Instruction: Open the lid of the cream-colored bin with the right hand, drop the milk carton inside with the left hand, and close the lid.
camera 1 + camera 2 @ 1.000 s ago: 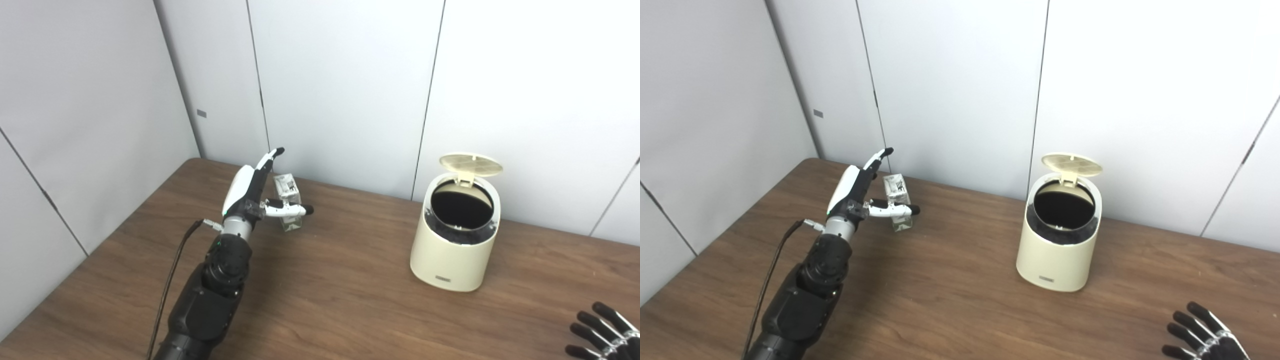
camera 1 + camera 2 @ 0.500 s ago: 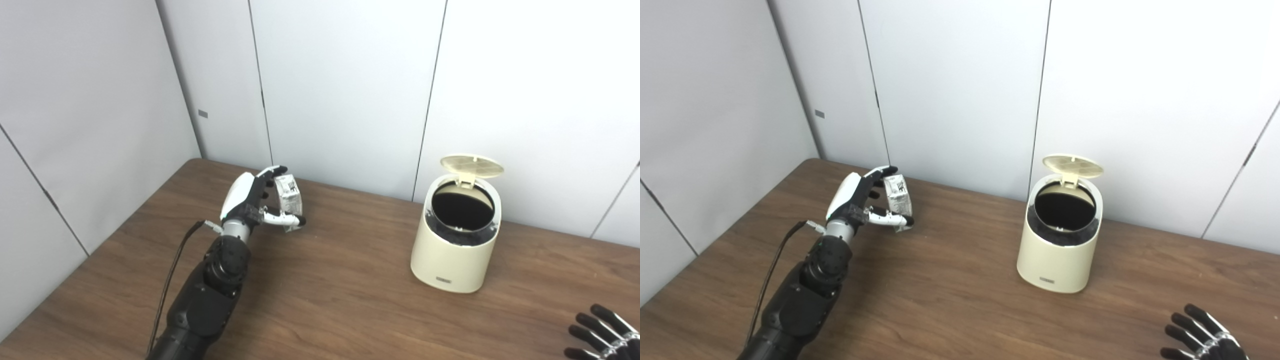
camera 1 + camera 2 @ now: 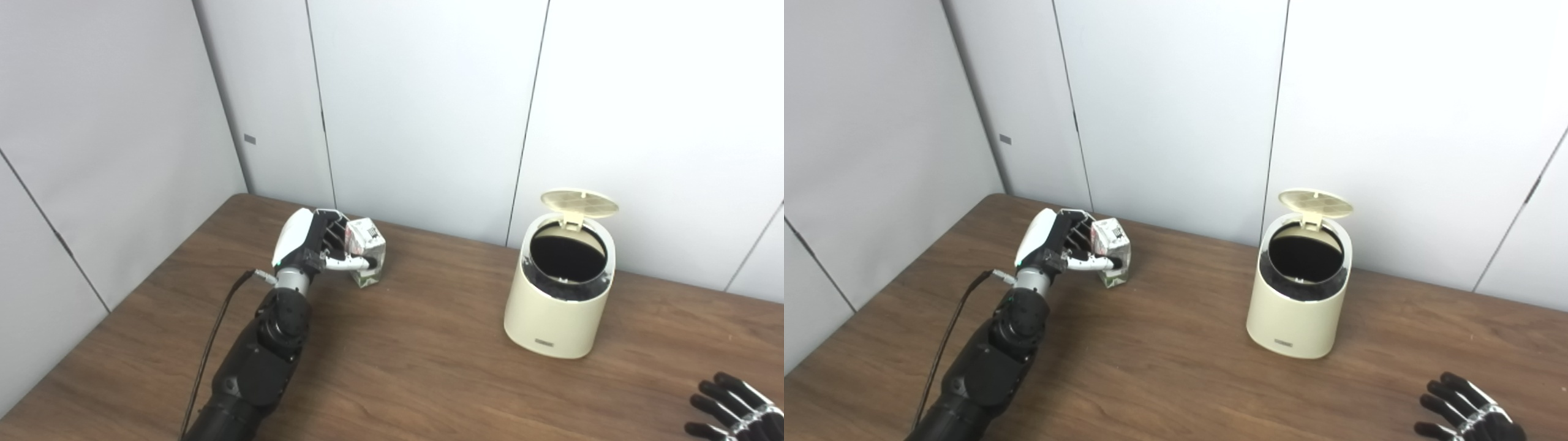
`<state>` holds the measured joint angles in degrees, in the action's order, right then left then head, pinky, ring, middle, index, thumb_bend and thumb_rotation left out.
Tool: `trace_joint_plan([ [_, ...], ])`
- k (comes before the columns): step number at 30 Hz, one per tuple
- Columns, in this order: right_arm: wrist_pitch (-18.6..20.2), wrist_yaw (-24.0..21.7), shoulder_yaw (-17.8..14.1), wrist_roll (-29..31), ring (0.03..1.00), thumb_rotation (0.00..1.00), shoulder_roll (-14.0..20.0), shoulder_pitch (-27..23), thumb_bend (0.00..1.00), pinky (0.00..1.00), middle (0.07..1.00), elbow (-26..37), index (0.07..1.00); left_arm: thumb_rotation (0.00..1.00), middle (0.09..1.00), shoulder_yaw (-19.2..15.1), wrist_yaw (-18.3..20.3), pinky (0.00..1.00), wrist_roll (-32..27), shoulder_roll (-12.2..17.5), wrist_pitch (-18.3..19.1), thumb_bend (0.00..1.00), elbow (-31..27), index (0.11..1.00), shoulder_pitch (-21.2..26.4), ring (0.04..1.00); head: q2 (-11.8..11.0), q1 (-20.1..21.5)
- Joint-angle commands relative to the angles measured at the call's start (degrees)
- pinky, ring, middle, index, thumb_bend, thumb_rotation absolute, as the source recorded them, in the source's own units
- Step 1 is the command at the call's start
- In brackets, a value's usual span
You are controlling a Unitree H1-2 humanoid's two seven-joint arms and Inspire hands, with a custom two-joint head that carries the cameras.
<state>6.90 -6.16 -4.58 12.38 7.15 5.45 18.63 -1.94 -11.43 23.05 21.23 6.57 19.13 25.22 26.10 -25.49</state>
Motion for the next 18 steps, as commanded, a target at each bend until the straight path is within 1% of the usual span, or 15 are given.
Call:
trace_joint_plan([
  [1,-0.2,-0.9,0.0,0.7,0.761,0.91,1.0,-0.6,0.66,0.61,0.765,2.6,0.737,0.0,0.495,-0.6,-3.1,0.36,1.3,1.1,-2.5,0.48,-1.6,0.46,3.7,0.44,0.1,0.1],
  [4,-0.5,-1.0,0.0,1.0,0.765,0.92,1.0,-0.7,0.64,0.62,0.764,2.4,0.74,0.0,0.499,-1.0,-3.9,0.35,1.0,0.5,-3.1,0.48,-2.3,0.463,3.5,0.432,0.2,0.4],
  [6,-0.9,-1.2,0.1,0.8,0.763,0.94,1.2,-0.8,0.63,0.62,0.76,2.1,0.746,0.0,0.5,-1.1,-3.6,0.34,1.0,0.3,-2.7,0.48,-4.3,0.468,3.0,0.43,0.2,0.4],
  [11,-0.5,-0.8,0.2,0.3,0.762,0.93,1.0,-1.0,0.67,0.63,0.755,2.1,0.759,0.0,0.49,-1.4,-3.0,0.36,0.8,-0.2,-2.9,0.48,-8.2,0.476,2.4,0.424,0.4,0.8],
  [12,-0.6,-0.9,0.2,0.4,0.764,0.93,0.9,-1.1,0.68,0.63,0.756,1.9,0.762,0.0,0.489,-1.4,-3.3,0.36,0.9,-0.5,-3.5,0.48,-9.1,0.479,2.2,0.417,0.7,1.6],
  [15,-0.7,-0.7,0.2,0.4,0.774,0.92,0.7,-1.3,0.7,0.65,0.761,1.5,0.774,0.0,0.491,-1.9,-4.0,0.32,0.5,-1.9,-4.5,0.47,-12.3,0.491,1.6,0.403,0.9,2.1],
  [18,-0.3,-0.3,0.2,-0.1,0.794,0.92,0.4,-1.4,0.71,0.68,0.774,1.6,0.788,0.0,0.51,-2.0,-4.2,0.32,0.7,-3.6,-5.0,0.47,-16.5,0.486,0.6,0.419,1.1,2.8],
])
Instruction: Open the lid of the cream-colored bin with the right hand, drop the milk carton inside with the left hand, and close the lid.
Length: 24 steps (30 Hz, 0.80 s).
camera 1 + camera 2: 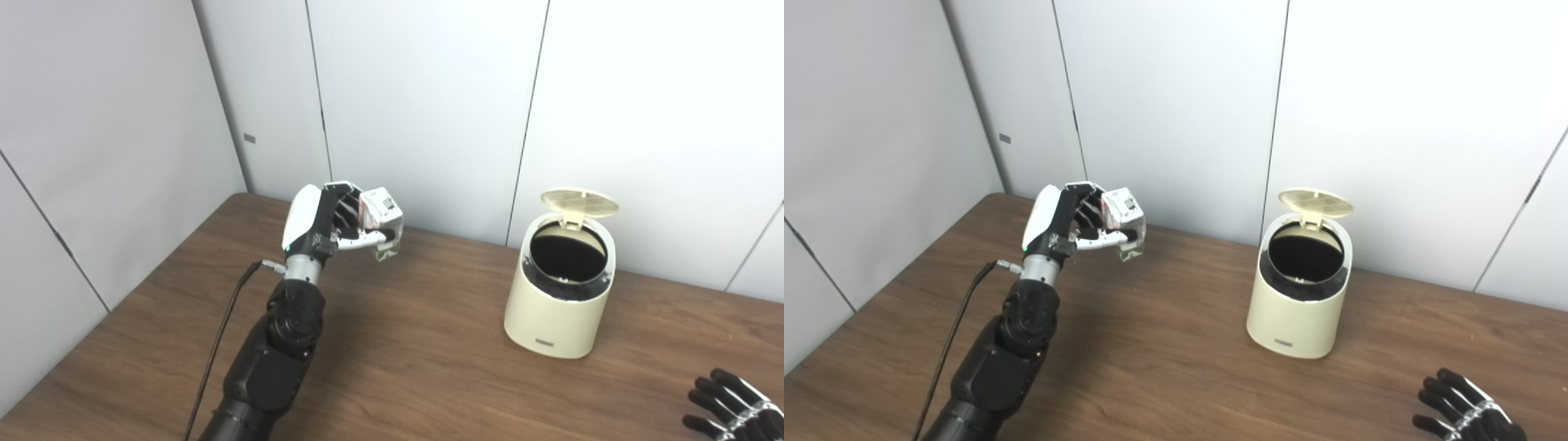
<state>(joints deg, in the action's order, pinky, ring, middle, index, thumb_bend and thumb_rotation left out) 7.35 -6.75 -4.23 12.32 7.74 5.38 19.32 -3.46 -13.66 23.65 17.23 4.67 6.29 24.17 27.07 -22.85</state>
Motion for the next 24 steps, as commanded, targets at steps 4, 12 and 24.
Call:
trace_joint_plan([
  [4,-0.4,0.8,-0.1,-0.6,0.807,0.92,-0.7,-1.5,0.74,0.7,0.782,0.8,0.803,0.0,0.511,-0.3,-2.0,0.32,0.6,-1.9,-4.4,0.47,-8.1,0.495,0.5,0.418,0.4,1.6],
  [12,1.9,2.1,0.6,-1.8,0.856,0.95,-2.3,-1.9,0.76,0.78,0.819,2.3,0.834,0.0,0.486,0.5,1.6,0.33,-0.9,-4.9,-4.9,0.47,-16.7,0.507,-1.1,0.419,1.2,8.2],
  [24,2.5,4.3,2.8,-7.1,0.906,1.0,-4.9,-1.9,0.58,0.88,0.868,3.9,0.929,0.0,0.503,5.7,3.1,0.34,-0.5,-11.7,-8.8,0.48,-20.7,0.496,-0.1,0.434,2.6,15.5],
])
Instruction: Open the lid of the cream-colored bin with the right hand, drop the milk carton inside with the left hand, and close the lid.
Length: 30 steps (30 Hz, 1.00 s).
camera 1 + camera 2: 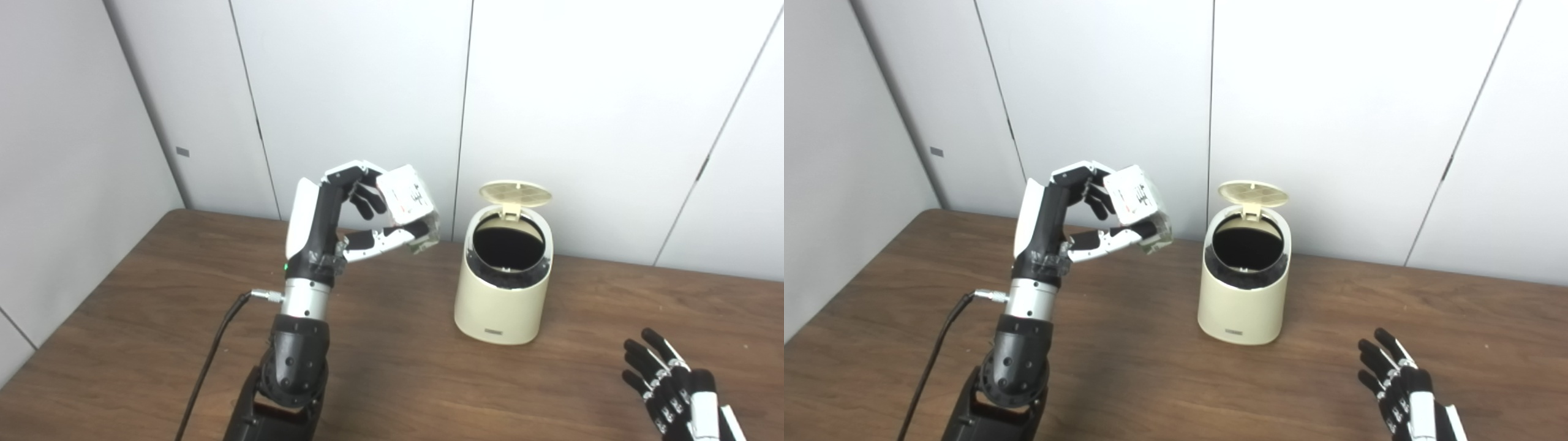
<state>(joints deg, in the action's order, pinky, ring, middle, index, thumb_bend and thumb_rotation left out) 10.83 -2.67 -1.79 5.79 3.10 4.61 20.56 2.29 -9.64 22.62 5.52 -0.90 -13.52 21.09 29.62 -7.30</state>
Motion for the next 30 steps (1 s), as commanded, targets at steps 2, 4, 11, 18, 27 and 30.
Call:
trace_joint_plan([
  [2,-0.7,0.6,0.8,-1.2,0.91,1.0,-0.8,-1.1,0.56,0.89,0.87,3.2,0.933,0.0,0.504,0.7,-1.6,0.34,1.7,-0.7,-4.7,0.48,0.6,0.494,3.5,0.432,0.1,1.7],
  [4,-0.2,1.0,1.2,-2.1,0.913,1.0,-1.3,-1.0,0.55,0.89,0.87,3.7,0.936,0.0,0.508,1.1,-2.0,0.34,2.3,-1.4,-6.1,0.48,1.9,0.493,4.1,0.432,0.2,2.9],
  [11,0.9,1.4,2.6,-4.1,0.903,1.0,-2.2,-0.8,0.59,0.87,0.867,4.8,0.927,0.0,0.503,2.4,-3.4,0.35,4.4,-3.5,-10.4,0.48,6.5,0.483,6.3,0.438,0.6,5.7],
  [18,1.2,2.1,3.8,-6.3,0.884,1.0,-3.1,-0.5,0.59,0.83,0.865,5.3,0.926,0.0,0.488,3.5,-6.1,0.34,5.7,-4.6,-17.1,0.48,14.3,0.499,9.5,0.42,0.7,6.8],
  [27,0.9,2.5,4.3,-5.9,0.873,1.0,-4.4,-0.4,0.59,0.82,0.864,5.0,0.927,0.0,0.517,3.6,-12.3,0.33,8.4,-4.0,-25.6,0.47,24.8,0.509,12.6,0.418,0.6,7.5],
  [30,1.1,2.7,4.5,-5.6,0.866,1.0,-5.3,-0.4,0.59,0.82,0.861,5.0,0.918,0.0,0.514,5.1,-14.6,0.33,8.6,-3.1,-26.0,0.47,27.1,0.503,13.4,0.422,0.5,7.8],
])
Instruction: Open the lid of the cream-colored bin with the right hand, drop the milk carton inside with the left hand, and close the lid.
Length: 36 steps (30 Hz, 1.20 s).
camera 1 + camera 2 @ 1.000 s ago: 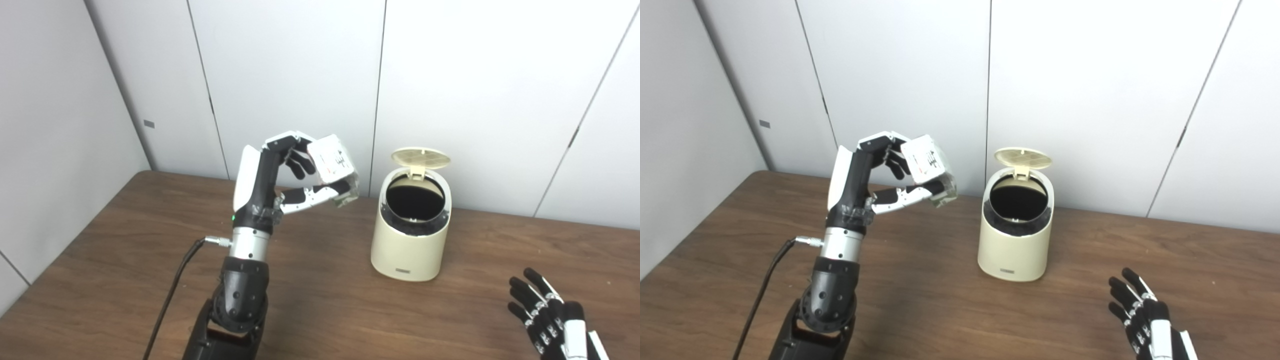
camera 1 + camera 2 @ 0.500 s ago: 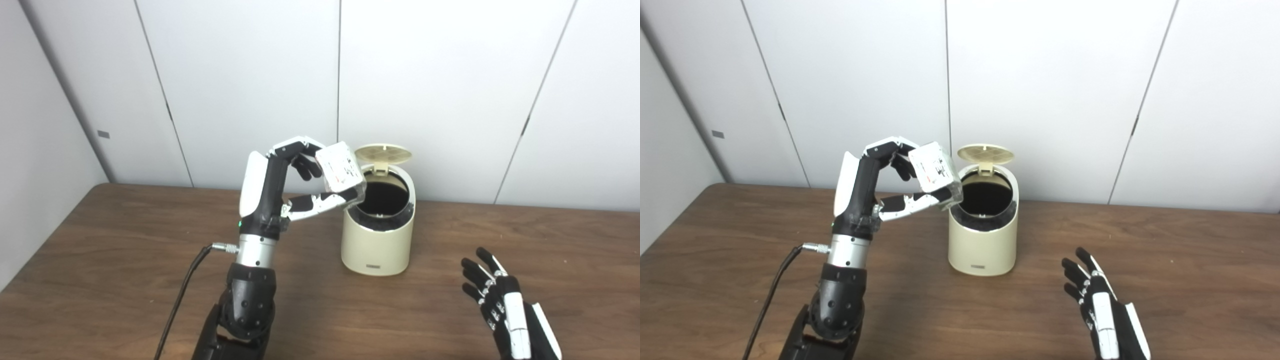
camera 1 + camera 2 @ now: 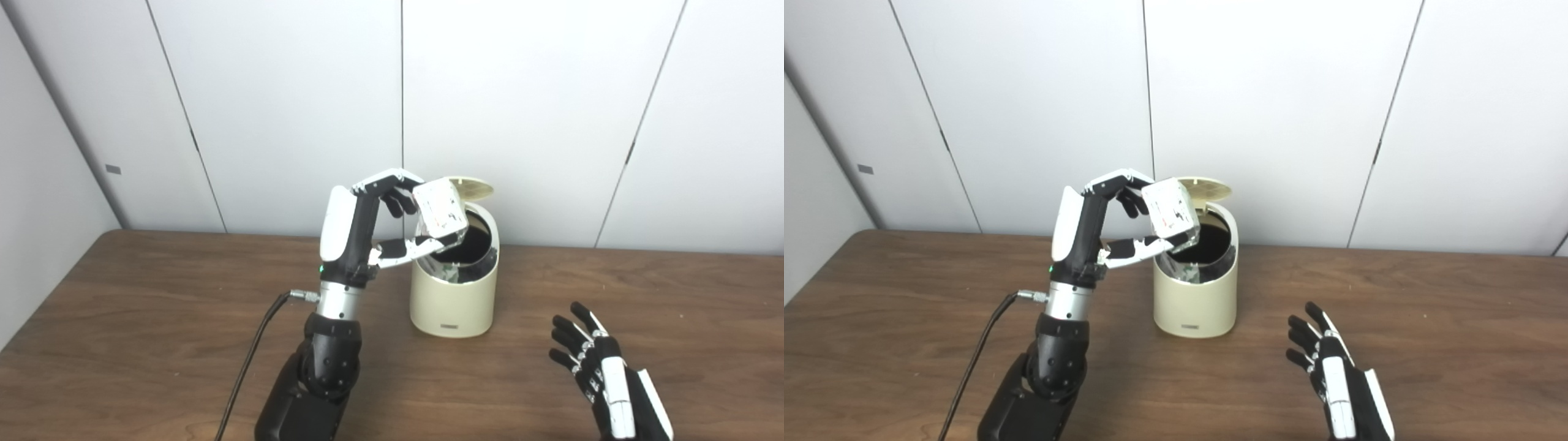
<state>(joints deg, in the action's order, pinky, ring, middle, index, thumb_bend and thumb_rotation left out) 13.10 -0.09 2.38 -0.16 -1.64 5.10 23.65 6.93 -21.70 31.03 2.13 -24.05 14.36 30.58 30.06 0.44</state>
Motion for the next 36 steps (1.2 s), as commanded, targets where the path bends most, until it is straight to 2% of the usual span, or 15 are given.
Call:
trace_joint_plan([
  [1,-1.1,0.1,0.4,0.2,0.866,1.0,-0.7,-0.9,0.6,0.82,0.863,1.9,0.923,0.0,0.508,1.3,-3.5,0.34,0.2,0.8,-2.9,0.48,-0.1,0.499,4.2,0.426,0.0,0.2],
  [5,-0.9,0.4,0.9,-0.6,0.881,1.0,-1.3,-0.8,0.61,0.83,0.867,2.3,0.926,0.0,0.513,5.6,-8.9,0.34,1.4,3.0,-2.9,0.48,3.1,0.495,5.6,0.427,0.1,0.4],
  [10,-1.1,0.7,1.4,-1.2,0.901,1.0,-2.1,-0.7,0.61,0.86,0.866,2.3,0.926,0.0,0.502,14.1,-17.7,0.34,2.6,7.4,-2.9,0.48,6.4,0.498,8.0,0.43,-0.1,0.5],
  [15,-1.0,1.0,2.2,-2.0,0.903,1.0,-2.7,-0.8,0.61,0.87,0.862,2.4,0.925,0.0,0.5,19.2,-23.2,0.34,2.5,9.4,-2.9,0.48,9.3,0.489,9.8,0.429,-0.3,0.9],
  [20,-0.7,1.1,2.4,-2.3,0.907,1.0,-3.0,-0.9,0.6,0.87,0.864,2.6,0.924,0.0,0.5,21.7,-26.4,0.34,2.5,9.9,-2.9,0.48,10.3,0.498,10.9,0.431,-0.3,1.1],
  [36,0.2,1.4,3.6,-4.4,0.895,1.0,-3.1,-1.0,0.58,0.86,0.856,3.8,0.922,0.0,0.507,24.0,-28.5,0.34,0.1,8.9,-2.9,0.48,13.8,0.505,12.0,0.432,0.0,2.5],
])
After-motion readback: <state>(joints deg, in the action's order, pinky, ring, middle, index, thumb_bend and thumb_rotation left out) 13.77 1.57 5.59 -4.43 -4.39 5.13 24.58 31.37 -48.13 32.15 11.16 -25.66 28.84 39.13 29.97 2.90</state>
